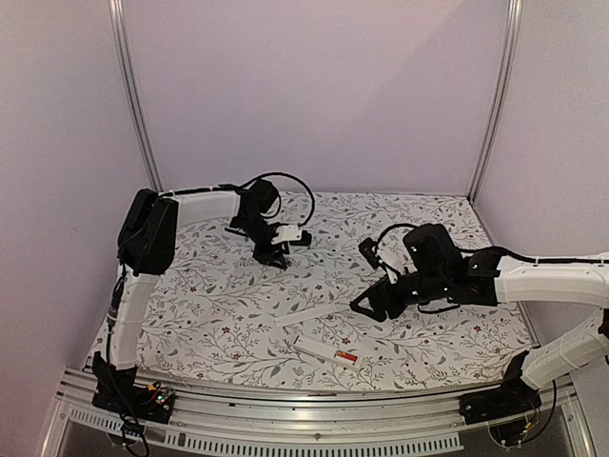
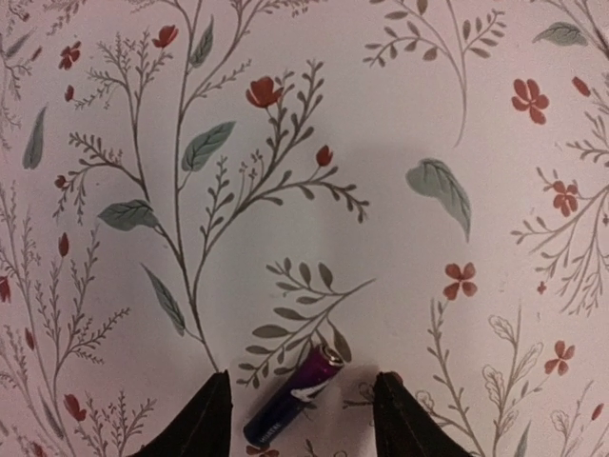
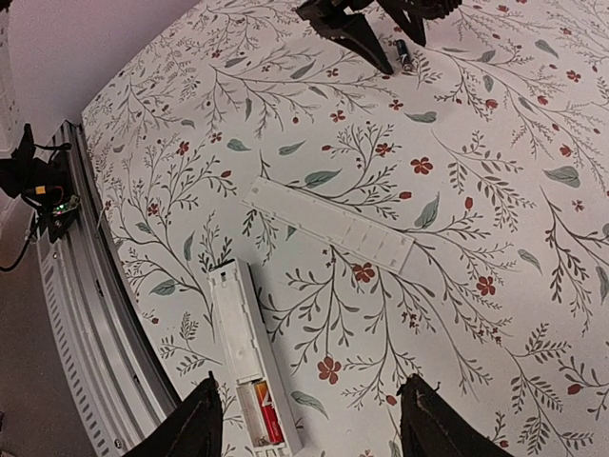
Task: Load the batteries into the remote control
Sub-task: Pick up the battery from the center of the board, then place the battery in the battery compartment.
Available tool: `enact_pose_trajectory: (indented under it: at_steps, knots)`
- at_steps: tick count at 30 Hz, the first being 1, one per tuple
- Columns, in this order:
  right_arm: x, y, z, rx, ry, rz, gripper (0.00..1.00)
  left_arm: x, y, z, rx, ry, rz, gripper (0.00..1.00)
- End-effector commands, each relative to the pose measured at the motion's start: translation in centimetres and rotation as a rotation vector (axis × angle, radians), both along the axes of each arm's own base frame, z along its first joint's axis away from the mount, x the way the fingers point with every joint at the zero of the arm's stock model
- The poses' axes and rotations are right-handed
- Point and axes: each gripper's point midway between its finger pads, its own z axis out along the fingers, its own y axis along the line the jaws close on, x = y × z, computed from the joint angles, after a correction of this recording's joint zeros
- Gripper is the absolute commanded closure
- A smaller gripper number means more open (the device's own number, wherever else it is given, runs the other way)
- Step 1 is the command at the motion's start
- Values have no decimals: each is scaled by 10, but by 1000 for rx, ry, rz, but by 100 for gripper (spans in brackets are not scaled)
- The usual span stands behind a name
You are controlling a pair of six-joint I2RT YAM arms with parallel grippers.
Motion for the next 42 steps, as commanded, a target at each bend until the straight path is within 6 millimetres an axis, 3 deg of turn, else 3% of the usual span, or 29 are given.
enact_pose_trajectory:
  at_steps: [1,9,14,16,18,21,24,27,32,34,36,40,42]
  knots:
    - [1,-5,1,0,-4,-21,37,-22,19,-32,110,133,21,52]
    - [2,-8,4,-5,-11,-34,37,-31,23,-43,140,211,64,73]
    - [4,-5,7,-7,-18,-29,37,-33,32,-51,195,232,104,78]
    - [5,-4,8,-7,-18,-28,37,-35,33,-51,197,238,108,86]
    - [6,-4,9,-8,-18,-28,37,-34,29,-47,172,244,120,100]
    - [8,-5,12,-5,-24,-41,37,-19,16,-27,82,219,181,100]
    - [10,-7,20,8,-40,-63,37,2,-4,18,-77,156,245,100]
    - [14,-9,37,42,-73,-90,37,15,-26,83,-302,74,286,100]
    - [18,-10,83,151,-152,-124,37,0,-39,197,-738,-21,373,100]
    - [18,-10,107,219,-193,-128,37,-20,-38,244,-942,14,389,100]
    - [18,-10,131,286,-232,-133,37,-47,-38,276,-1081,54,358,100]
    - [13,-13,183,432,-313,-130,38,-103,-48,326,-1252,71,266,100]
    - [7,-14,219,541,-374,-108,39,-129,-53,346,-1312,72,216,100]
